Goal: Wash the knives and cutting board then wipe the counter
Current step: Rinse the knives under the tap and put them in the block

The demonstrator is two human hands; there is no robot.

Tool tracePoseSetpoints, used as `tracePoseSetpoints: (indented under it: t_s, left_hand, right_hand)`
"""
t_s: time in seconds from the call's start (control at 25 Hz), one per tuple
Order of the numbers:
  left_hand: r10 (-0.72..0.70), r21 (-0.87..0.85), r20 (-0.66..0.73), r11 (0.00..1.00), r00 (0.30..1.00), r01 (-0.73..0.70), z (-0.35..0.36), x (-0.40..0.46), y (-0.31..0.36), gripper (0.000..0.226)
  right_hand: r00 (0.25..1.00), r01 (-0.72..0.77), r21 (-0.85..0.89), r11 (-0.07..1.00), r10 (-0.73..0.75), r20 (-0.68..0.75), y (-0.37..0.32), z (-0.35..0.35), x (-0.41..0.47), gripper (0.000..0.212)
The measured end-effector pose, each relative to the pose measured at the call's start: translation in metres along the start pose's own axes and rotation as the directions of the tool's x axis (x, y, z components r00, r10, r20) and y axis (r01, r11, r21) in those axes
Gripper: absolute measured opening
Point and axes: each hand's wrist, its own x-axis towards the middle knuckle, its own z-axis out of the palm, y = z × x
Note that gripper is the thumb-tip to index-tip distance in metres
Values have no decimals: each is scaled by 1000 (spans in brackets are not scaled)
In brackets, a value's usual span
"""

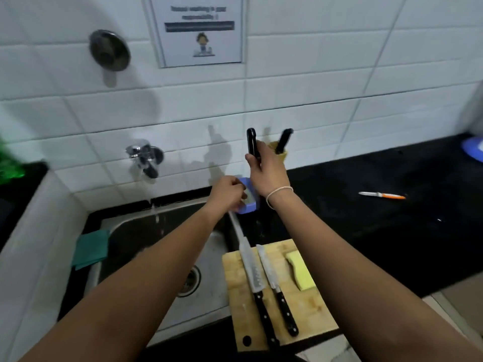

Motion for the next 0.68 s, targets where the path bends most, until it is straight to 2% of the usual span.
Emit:
tracePoseSetpoints:
  t_s: [0.08,0.24,0.36,0.48,0.6,0.68]
  left_hand:
    - [51,74,32,996,998,-53,25,8,15,22]
    - [110,224,89,966,990,-127,61,21,29,20]
    - [123,373,140,912,982,-168,79,28,33,14]
    - [160,489,126,849,979,-201,87,37,35,14]
    - [166,609,117,767,979,-203,86,48,33,19]
    - [106,655,165,731,980,-190,84,54,30,17]
  right_hand:
    - [999,15,-55,998,-17,-45,11,-31,4,22]
    - [994,27,-31,999,-30,-102,25,-75,15,32]
    - [991,49,-13,999,-51,-126,38,-91,29,36]
    - [989,80,23,997,-77,-127,50,-95,43,42]
    - [987,140,23,990,-138,-82,49,-93,59,61]
    - [979,201,14,979,-201,-29,49,-94,73,76]
